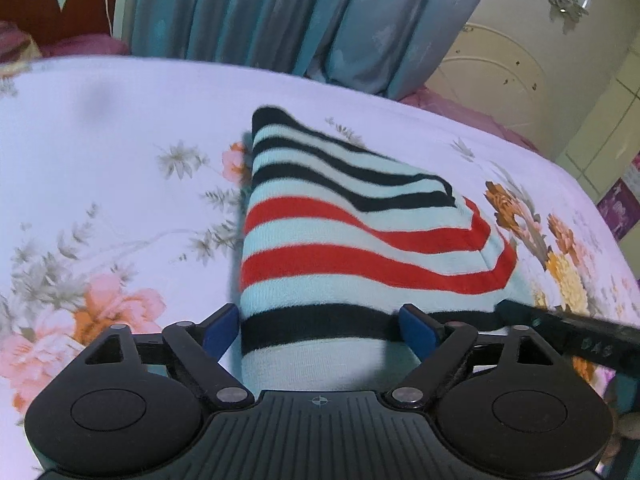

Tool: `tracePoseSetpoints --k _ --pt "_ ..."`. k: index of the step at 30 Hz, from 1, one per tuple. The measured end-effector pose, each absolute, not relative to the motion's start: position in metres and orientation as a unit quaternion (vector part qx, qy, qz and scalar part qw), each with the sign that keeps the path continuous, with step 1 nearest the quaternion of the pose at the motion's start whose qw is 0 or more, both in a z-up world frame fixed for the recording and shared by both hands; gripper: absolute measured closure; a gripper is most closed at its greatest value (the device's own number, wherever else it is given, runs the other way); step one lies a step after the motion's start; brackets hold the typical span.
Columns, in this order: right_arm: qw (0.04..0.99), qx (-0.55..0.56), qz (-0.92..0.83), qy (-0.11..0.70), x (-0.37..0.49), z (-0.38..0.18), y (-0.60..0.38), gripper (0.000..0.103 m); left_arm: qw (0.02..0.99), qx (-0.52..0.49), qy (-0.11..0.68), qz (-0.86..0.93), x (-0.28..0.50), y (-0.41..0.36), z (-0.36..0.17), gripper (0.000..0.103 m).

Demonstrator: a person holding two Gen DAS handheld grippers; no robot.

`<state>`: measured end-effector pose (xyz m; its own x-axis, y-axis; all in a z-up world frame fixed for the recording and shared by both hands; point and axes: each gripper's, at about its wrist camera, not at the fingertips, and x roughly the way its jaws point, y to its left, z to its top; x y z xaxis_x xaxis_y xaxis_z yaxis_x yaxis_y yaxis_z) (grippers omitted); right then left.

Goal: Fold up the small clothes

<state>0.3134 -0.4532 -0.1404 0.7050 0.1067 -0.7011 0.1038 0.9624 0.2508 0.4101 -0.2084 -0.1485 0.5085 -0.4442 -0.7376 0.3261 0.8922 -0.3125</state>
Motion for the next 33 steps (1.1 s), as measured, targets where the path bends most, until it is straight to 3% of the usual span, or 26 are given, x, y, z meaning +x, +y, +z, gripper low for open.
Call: tracePoseSetpoints --k 5,12,14,17,19,22,25,33 --pt "0.895 0.221 -0.005 0.386 0.312 -0.145 -0.478 0.050 0.857 -0.085 0.455 -0.226 0.417 -0.208 -0.158 0.010" --pt "0.858 0.324 0.034 0.396 0.325 -0.175 -0.492 0.044 0.852 -0.082 0.460 -0.237 0.424 -0.216 -0.160 0.010" --pt "0.859 0.331 0.040 0.389 0.328 -0.178 -0.491 0.044 0.853 -0.079 0.459 -0.237 0.425 -0.219 -0.160 0.011" --pt "0.863 0.306 0.043 0.399 0.334 -0.175 -0.483 0.054 0.854 -0.079 0.457 -0.237 0.424 -0.221 -0.160 0.015" --pt "0.862 0.302 0.048 0.404 0.336 -0.172 -0.480 0.064 0.856 -0.076 0.454 -0.237 0.422 -0.220 -0.157 0.025" --pt "0.869 0.292 0.046 0.397 0.333 -0.165 -0.476 0.070 0.863 -0.064 0.442 -0.236 0.418 -0.220 -0.149 0.041" --pt "0.880 0.282 0.043 0.379 0.329 -0.156 -0.469 0.071 0.869 -0.057 0.430 -0.238 0.413 -0.216 -0.140 0.050" --pt "0.895 0.255 0.093 0.353 0.334 -0.115 -0.428 0.072 0.885 -0.072 0.397 -0.234 0.402 -0.170 -0.099 0.053"
